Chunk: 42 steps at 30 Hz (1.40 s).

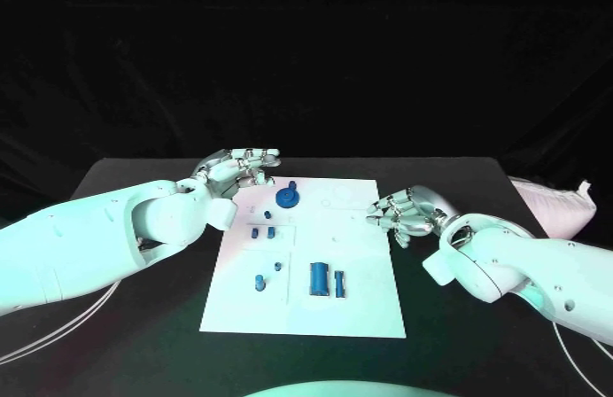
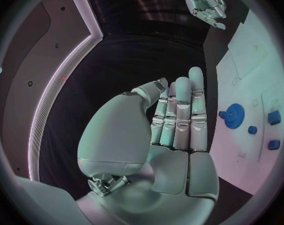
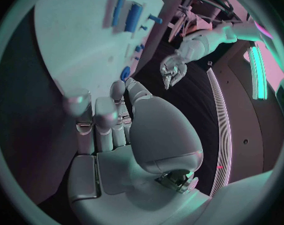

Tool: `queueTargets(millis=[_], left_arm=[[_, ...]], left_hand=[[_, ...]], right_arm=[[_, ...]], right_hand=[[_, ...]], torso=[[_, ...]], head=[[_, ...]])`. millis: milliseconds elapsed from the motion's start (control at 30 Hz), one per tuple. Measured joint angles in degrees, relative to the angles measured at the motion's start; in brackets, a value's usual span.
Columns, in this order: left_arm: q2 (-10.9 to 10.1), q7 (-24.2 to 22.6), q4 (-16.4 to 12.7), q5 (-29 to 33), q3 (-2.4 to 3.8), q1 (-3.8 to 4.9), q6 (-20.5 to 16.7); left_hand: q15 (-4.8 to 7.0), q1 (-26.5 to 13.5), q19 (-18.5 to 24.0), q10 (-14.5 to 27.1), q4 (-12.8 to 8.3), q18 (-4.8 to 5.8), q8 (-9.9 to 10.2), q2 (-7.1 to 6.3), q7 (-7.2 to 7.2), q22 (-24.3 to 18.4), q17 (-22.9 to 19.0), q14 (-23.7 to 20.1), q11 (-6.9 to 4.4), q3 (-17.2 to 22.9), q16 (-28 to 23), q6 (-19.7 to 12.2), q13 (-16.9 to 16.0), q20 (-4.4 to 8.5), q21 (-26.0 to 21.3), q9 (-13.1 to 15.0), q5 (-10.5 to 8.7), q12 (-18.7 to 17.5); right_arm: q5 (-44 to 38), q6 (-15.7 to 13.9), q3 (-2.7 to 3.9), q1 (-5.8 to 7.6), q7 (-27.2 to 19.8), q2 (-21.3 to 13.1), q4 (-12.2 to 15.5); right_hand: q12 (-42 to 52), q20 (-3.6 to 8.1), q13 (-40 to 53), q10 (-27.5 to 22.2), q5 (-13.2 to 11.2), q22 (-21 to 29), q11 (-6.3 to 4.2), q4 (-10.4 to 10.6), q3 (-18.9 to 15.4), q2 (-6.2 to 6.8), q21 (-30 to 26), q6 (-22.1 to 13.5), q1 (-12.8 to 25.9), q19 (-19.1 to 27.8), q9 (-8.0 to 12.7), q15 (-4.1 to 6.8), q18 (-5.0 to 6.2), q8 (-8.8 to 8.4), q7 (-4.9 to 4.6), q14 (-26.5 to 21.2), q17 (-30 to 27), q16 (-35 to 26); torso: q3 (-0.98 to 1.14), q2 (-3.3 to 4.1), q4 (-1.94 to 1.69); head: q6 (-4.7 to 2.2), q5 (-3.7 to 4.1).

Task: Assemble the parts on the task board

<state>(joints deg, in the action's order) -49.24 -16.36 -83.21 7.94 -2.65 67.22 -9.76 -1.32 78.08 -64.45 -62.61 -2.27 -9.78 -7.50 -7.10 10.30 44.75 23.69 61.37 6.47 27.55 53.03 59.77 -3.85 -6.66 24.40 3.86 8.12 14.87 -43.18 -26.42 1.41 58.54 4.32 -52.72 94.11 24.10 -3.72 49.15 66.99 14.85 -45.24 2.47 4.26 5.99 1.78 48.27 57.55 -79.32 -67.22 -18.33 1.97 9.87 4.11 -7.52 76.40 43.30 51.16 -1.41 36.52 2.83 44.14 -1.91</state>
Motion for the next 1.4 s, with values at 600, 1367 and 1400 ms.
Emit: queueTargets(millis=[600,1367,1400], left_arm=[[7.87,-5.93,14.14,2.97,0.05,-1.76,-6.5],[5.61,-8.85,-0.89,-1.26,1.95,-5.82,-20.47],[5.46,-9.1,-1.86,-1.76,2.05,-6.04,-21.7]], left_hand=[[-6.48,-1.67,18.79,1.47,1.15,0.0,1.47,-0.16,1.05,-18.27,-17.8,-6.14,1.94,1.12,-36.64,-1.45,0.3,-7.68,-20.2,-0.02,0.0,-7.1],[0.33,-43.64,43.56,34.84,2.26,3.53,7.11,6.32,-5.96,-33.66,-23.45,-35.74,-4.74,-14.49,-46.67,-33.46,3.67,0.05,-24.05,-3.63,-6.93,-14.12],[0.49,-44.98,44.38,35.9,2.26,3.52,7.11,6.44,-6.59,-34.1,-23.46,-36.74,-4.98,-15.01,-46.89,-34.48,3.69,0.28,-24.06,-3.65,-7.07,-14.24]], right_arm=[[28.41,4.09,1.26,1.42,-22.49,12.63,-24.33],[36.78,-7.35,-0.97,1.55,-28.32,9.1,-8.29],[37.43,-8.43,-1.08,1.56,-28.79,8.86,-7.44]], right_hand=[[-20.18,-7.28,-41.46,-2.08,-4.01,25.99,5.01,-2.39,12.96,2.44,-34.42,-1.38,-0.72,9.16,9.89,-7.21,0.3,-0.27,-2.42,-11.68,-30.98,-44.17],[-23.73,0.53,-48.92,-37.41,-11.45,37.06,-1.74,-4.19,2.67,-1.61,-42.28,-32.07,43.8,39.86,17.54,-2.17,-3.72,-3.71,4.56,-45.9,-39.58,-50.38],[-23.73,0.99,-48.93,-38.55,-11.92,37.38,-1.85,-4.2,2.34,-1.65,-42.52,-33.08,45.17,40.92,17.66,-2.14,-3.72,-3.71,5.0,-47.09,-40.11,-50.44]], torso=[[-0.34,-4.04,1.18],[1.25,-5.26,-2.44],[1.29,-5.27,-2.53]], head=[[-5.2,0.36],[-9.64,1.86],[-9.69,1.88]])
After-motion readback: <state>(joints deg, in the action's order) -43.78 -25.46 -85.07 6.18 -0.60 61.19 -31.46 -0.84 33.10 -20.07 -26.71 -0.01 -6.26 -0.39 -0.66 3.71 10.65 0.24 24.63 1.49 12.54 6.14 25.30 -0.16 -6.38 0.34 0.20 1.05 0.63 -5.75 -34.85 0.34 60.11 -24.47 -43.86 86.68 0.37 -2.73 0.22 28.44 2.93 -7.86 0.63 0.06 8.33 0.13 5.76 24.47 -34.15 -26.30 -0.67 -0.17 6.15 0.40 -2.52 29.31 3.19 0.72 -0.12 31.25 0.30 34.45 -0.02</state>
